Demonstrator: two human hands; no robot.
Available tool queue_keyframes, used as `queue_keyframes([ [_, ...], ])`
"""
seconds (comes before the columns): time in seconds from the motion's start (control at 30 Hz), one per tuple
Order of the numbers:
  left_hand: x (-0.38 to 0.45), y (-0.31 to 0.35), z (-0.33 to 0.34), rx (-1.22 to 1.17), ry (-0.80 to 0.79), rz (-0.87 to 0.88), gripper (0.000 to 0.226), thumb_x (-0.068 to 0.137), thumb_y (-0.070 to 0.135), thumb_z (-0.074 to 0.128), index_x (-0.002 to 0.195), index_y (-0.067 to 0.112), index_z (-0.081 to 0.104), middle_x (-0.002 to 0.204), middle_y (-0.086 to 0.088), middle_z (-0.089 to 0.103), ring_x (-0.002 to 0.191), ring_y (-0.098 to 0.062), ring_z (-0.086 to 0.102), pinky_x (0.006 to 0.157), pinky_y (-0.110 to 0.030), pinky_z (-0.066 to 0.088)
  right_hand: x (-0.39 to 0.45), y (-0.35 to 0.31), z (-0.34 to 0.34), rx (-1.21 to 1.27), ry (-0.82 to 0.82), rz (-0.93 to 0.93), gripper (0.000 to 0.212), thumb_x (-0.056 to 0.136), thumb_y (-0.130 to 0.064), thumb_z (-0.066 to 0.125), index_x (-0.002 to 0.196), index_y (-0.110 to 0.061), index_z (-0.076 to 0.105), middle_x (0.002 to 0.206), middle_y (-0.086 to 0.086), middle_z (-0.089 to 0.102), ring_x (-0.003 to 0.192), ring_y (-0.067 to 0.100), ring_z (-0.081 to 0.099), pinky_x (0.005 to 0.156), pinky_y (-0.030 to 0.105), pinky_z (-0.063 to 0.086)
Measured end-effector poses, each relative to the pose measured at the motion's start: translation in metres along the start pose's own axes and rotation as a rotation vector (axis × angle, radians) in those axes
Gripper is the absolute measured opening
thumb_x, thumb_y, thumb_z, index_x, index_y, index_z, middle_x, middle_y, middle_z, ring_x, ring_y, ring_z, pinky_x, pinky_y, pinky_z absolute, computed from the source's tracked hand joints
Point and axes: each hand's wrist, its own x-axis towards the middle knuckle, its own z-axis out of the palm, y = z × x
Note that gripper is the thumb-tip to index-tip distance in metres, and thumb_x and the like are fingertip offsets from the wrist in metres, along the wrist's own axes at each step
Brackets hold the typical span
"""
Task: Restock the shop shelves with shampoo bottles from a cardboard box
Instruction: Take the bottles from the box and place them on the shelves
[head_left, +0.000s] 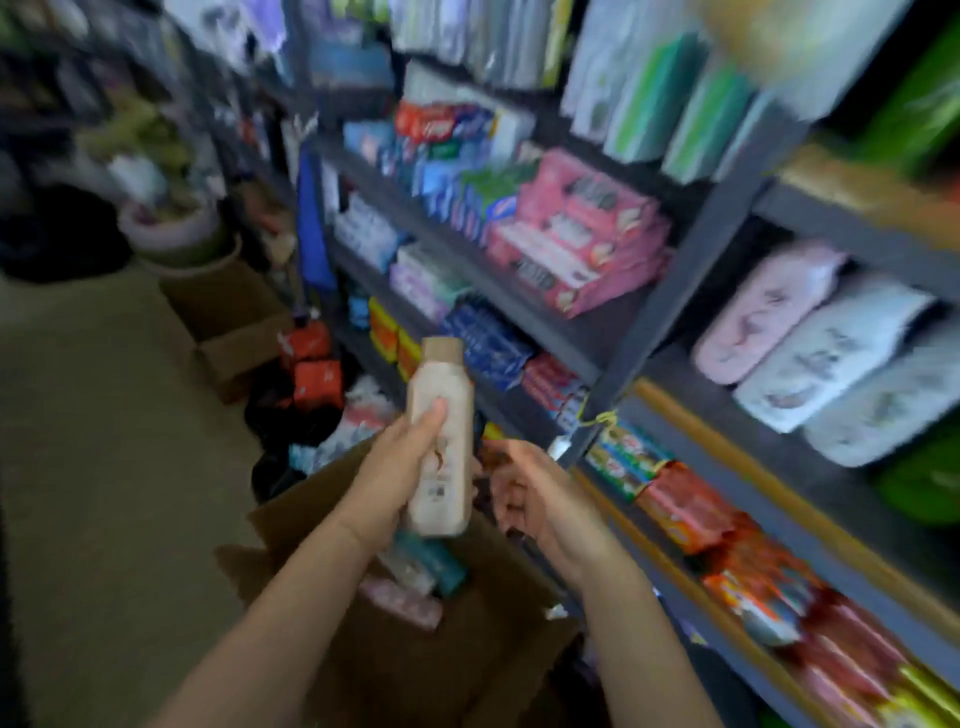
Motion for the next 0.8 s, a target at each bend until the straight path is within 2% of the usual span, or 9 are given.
queue_keyframes([
  [0.1,-0.016,0.051,0.071,-0.032,-0.071,0.108,0.054,0.085,0.056,0.059,0.114,0.012,0.068,0.091,-0.012,0.074,0.079,-0.025,0.069,0.079,-0.04,0.056,-0.044,-0.044,-0.015,-0.061,0.102,-0.164,0.045,0.09,-0.036,0.065,0.119,-0.002,0.058,0.075,0.007,0.061,0.056,0.016,0.055,0.049,0.024,0.042],
  [0.2,-0.038,0.082,0.13,-0.016,-0.232,0.237,0.052,0.075,0.056,0.059,0.107,0.017,0.069,0.088,-0.006,0.074,0.078,-0.02,0.069,0.078,-0.038,0.053,-0.084,-0.086,-0.031,-0.14,0.192,-0.332,0.027,0.094,-0.028,0.065,0.111,-0.008,0.06,0.077,0.012,0.059,0.053,0.017,0.052,0.048,0.026,0.041],
  [0.27,-0.051,0.092,0.162,0.014,-0.334,0.285,0.051,0.077,0.053,0.059,0.112,0.018,0.068,0.092,-0.004,0.073,0.082,-0.019,0.069,0.077,-0.036,0.052,-0.108,-0.108,-0.043,-0.197,0.251,-0.427,0.021,0.095,-0.022,0.064,0.11,-0.008,0.06,0.081,0.007,0.062,0.051,0.014,0.051,0.047,0.024,0.042],
  [0.33,-0.063,0.096,0.192,0.055,-0.417,0.313,0.049,0.079,0.051,0.059,0.117,0.021,0.068,0.101,-0.006,0.074,0.091,-0.021,0.07,0.08,-0.036,0.055,-0.127,-0.125,-0.056,-0.208,0.279,-0.521,0.019,0.093,-0.019,0.066,0.109,-0.01,0.062,0.088,0.0,0.068,0.063,0.013,0.061,0.056,0.023,0.049],
  [0.43,-0.078,0.1,0.231,0.086,-0.5,0.346,0.044,0.079,0.05,0.059,0.117,0.028,0.066,0.108,-0.003,0.075,0.1,-0.02,0.071,0.085,-0.035,0.056,-0.152,-0.144,-0.079,-0.219,0.373,-0.597,0.02,0.09,-0.012,0.07,0.109,-0.012,0.065,0.096,-0.004,0.073,0.091,0.011,0.069,0.076,0.028,0.057],
  [0.53,-0.09,0.105,0.267,0.152,-0.591,0.403,0.046,0.08,0.052,0.057,0.121,0.031,0.063,0.111,0.002,0.075,0.106,-0.017,0.07,0.089,-0.034,0.056,-0.175,-0.162,-0.102,-0.283,0.463,-0.662,0.025,0.089,-0.014,0.072,0.113,-0.013,0.065,0.102,-0.003,0.072,0.099,0.015,0.068,0.082,0.033,0.059],
  [0.6,-0.098,0.109,0.293,0.2,-0.653,0.45,0.044,0.08,0.052,0.058,0.12,0.032,0.063,0.112,0.003,0.074,0.106,-0.015,0.07,0.09,-0.034,0.055,-0.192,-0.175,-0.116,-0.347,0.521,-0.713,0.033,0.087,-0.018,0.074,0.118,-0.017,0.065,0.108,0.0,0.071,0.102,0.013,0.067,0.081,0.029,0.058],
  [0.73,-0.116,0.122,0.345,0.249,-0.79,0.536,0.04,0.079,0.051,0.057,0.117,0.038,0.061,0.11,0.009,0.074,0.099,-0.006,0.07,0.074,-0.017,0.054,-0.229,-0.203,-0.147,-0.401,0.661,-0.819,0.036,0.083,-0.016,0.078,0.117,-0.018,0.065,0.105,-0.001,0.072,0.099,0.014,0.068,0.081,0.029,0.057],
  [0.8,-0.124,0.128,0.369,0.296,-0.843,0.579,0.035,0.081,0.053,0.052,0.114,0.044,0.058,0.108,0.019,0.07,0.097,0.006,0.066,0.069,-0.008,0.05,-0.248,-0.215,-0.162,-0.434,0.737,-0.89,0.038,0.082,-0.013,0.078,0.117,-0.016,0.064,0.105,0.0,0.072,0.099,0.014,0.068,0.082,0.029,0.057],
])
